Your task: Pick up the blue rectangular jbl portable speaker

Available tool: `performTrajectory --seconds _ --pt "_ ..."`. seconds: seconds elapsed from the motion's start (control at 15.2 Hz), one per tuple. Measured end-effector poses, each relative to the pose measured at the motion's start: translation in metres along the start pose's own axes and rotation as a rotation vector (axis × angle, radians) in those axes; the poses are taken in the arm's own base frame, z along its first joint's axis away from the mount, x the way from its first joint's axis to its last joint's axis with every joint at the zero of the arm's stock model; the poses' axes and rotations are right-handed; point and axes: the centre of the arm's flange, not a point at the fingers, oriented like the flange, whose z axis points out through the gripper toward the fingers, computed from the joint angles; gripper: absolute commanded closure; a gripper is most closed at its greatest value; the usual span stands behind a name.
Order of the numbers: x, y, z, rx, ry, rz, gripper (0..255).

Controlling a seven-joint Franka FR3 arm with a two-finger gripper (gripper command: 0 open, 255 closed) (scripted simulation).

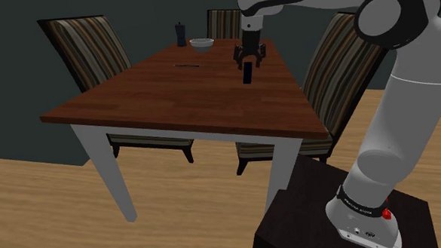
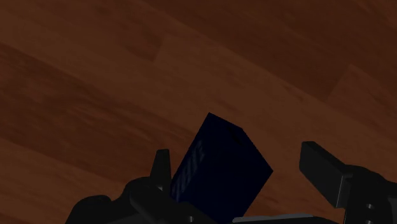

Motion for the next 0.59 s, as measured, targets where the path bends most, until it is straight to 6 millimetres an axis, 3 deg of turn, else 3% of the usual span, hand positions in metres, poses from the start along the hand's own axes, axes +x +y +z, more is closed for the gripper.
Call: performTrajectory --seconds 0.13,0.2,0.59 --pt "0.0002 0.0000 0.0102 0.000 0.000 0.000 0" --pt "0.0003 -0.0001 0.0121 0.000 0.000 0.000 255" --pt "0.0002 -0.0008 0.0132 0.000 0.001 0.000 255"
